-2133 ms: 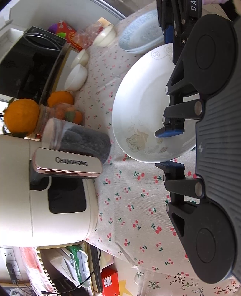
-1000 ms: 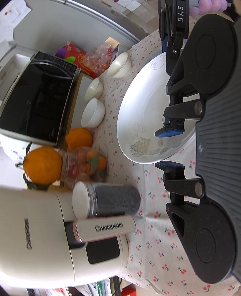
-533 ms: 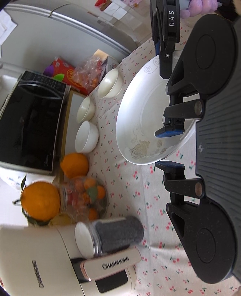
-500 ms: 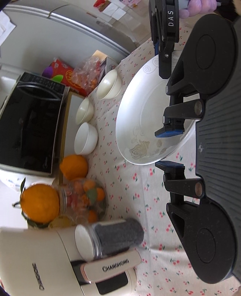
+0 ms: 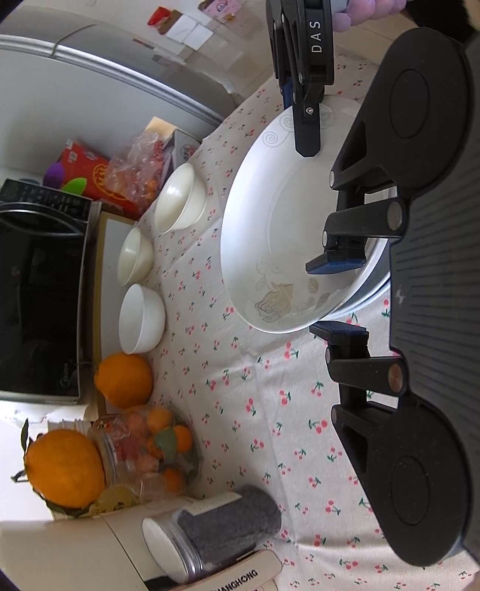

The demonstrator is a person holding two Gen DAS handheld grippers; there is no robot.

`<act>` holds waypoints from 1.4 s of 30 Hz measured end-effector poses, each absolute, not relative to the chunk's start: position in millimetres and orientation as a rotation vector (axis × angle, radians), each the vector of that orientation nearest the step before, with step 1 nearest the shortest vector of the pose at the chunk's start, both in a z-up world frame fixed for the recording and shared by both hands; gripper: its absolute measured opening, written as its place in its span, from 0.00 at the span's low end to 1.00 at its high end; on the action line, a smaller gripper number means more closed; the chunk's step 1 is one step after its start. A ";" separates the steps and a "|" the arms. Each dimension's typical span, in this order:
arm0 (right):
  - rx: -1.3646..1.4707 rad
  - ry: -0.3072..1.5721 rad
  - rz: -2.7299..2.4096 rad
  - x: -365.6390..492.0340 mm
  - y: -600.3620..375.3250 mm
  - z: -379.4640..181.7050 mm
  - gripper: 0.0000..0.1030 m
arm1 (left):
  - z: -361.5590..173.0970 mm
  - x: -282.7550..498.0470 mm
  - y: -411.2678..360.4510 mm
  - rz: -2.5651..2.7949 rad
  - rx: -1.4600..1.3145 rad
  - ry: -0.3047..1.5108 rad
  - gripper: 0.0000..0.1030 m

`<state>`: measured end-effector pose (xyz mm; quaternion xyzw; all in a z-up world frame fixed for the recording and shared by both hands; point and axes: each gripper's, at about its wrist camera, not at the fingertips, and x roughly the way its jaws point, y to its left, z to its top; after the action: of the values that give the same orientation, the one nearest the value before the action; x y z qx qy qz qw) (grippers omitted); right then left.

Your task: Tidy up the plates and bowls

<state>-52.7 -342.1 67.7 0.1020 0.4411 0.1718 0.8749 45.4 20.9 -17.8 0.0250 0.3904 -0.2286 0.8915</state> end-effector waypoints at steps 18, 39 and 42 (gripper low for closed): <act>0.130 0.944 0.367 -58.9 -338.2 65.5 0.33 | -25.2 44.3 8.2 -0.441 0.112 0.826 0.24; 0.088 0.990 0.351 -62.7 -333.8 75.6 0.33 | -31.1 39.5 3.3 -0.432 0.180 0.832 0.22; 0.056 0.993 0.355 -64.9 -329.4 76.1 0.33 | -30.9 40.0 3.9 -0.431 0.176 0.835 0.22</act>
<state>-64.9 -329.4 76.1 0.0268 0.4735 0.1695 0.8639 40.0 3.9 -30.9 0.0848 0.4016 -0.2076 0.8879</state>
